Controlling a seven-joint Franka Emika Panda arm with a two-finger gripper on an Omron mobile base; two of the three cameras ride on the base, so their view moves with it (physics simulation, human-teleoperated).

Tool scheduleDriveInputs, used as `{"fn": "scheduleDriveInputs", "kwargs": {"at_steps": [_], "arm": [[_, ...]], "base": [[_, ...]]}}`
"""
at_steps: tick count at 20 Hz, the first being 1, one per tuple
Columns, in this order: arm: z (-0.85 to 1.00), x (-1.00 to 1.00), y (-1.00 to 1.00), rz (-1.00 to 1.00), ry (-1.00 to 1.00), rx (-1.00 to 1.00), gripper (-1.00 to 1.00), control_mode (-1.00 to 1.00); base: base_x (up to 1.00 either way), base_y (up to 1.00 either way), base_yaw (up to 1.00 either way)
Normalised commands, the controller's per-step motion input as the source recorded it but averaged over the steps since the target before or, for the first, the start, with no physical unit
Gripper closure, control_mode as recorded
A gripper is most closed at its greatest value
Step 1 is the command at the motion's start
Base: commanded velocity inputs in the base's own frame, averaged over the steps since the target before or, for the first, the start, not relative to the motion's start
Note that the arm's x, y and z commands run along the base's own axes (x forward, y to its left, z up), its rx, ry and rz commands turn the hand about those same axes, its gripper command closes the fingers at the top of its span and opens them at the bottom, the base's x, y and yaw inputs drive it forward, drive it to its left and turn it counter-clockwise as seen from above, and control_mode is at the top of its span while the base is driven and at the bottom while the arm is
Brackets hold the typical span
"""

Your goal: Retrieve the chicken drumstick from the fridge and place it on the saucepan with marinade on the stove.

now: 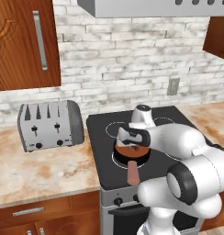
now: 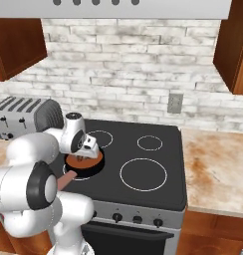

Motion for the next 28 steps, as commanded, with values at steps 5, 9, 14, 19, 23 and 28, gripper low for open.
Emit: {"fn": "scheduleDriveInputs", "kwargs": {"at_steps": [5,9,14,19,23,28], "arm": [[-0.14,0.00,0.00,0.00,0.00,0.00,1.00,-1.00],[-0.09,0.00,0.00,0.00,0.00,0.00,1.00,-1.00],[-0.09,0.00,0.00,0.00,0.00,0.00,1.00,-1.00],[-0.07,0.00,0.00,0.00,0.00,0.00,1.00,-1.00],[0.00,0.00,0.00,0.00,0.00,0.00,1.00,-1.00],[0.00,0.00,0.00,0.00,0.00,0.00,1.00,-1.00]], "base": [[0.00,0.00,0.00],[0.00,0.00,0.00],[0.00,0.00,0.00],[0.00,0.00,0.00],[0.00,0.00,0.00],[0.00,0.00,0.00]]}}
